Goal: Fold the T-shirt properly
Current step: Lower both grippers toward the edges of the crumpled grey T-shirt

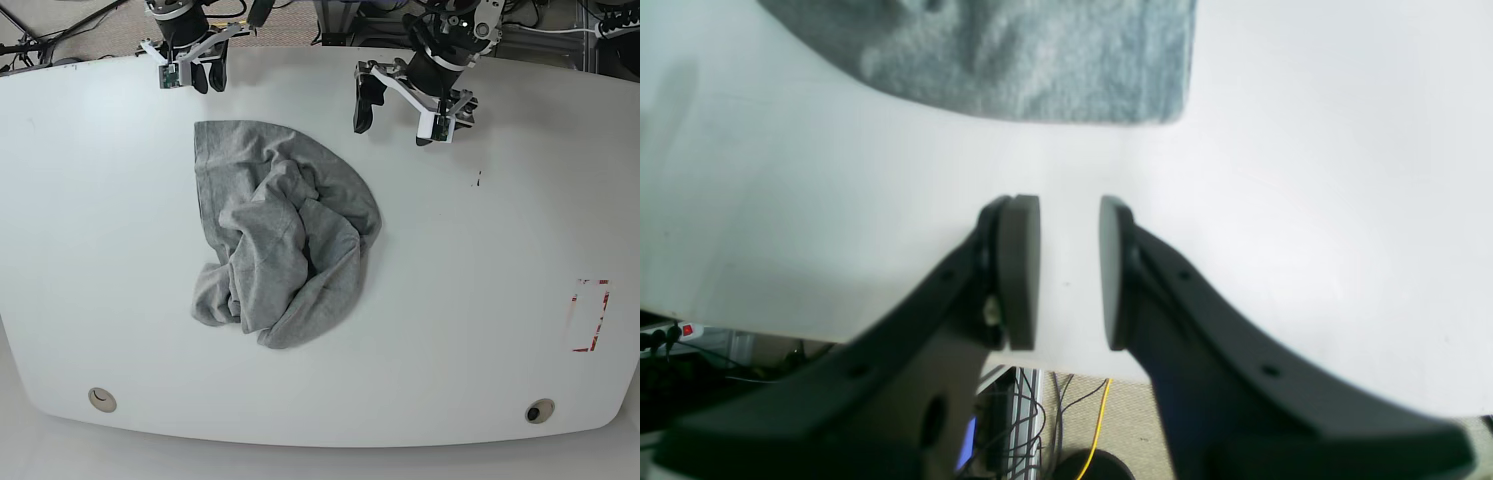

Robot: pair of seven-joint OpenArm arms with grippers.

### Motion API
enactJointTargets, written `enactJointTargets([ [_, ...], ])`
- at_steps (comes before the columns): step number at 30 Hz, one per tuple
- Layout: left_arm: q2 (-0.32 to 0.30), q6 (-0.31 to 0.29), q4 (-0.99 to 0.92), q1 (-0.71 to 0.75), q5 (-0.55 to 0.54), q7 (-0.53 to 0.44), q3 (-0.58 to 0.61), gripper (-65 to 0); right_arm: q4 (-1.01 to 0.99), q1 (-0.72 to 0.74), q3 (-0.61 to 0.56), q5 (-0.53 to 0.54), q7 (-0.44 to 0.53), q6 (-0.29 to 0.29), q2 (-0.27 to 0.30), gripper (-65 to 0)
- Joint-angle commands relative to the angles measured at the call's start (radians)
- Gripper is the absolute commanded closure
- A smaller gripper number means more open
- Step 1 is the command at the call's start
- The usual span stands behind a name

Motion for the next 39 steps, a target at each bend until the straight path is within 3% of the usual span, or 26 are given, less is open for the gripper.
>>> enactJointTargets([
  [1,0.001,-0.004,0.017,-0.008,-0.002,-0.011,-0.006,-58.1,0.016,0.005,0.002,0.009,0.026,0.009,0.002,-14.6],
  [10,0.001,-0.004,-0.006,-0.091,-0.006,0.002,-0.021,-58.5,0.016,0.092,0.0,0.009,-0.04,0.01,0.002,-14.9],
  [17,0.038,-0.006,-0.056,-0.166,-0.009,0.105,0.008,-58.6,0.016,0.132,0.002,0.01,-0.069,0.009,0.028,-27.1],
  [29,0.137,-0.006,-0.257,-0.26,-0.009,0.108,0.011,-61.9,0.018,0.126,0.014,0.009,-0.069,0.009,0.029,-27.0],
  [39,0.163,-0.006,-0.359,-0.349,-0.011,0.109,0.019,-61.9,0.018,0.126,0.034,0.009,-0.069,0.009,0.029,-27.0],
])
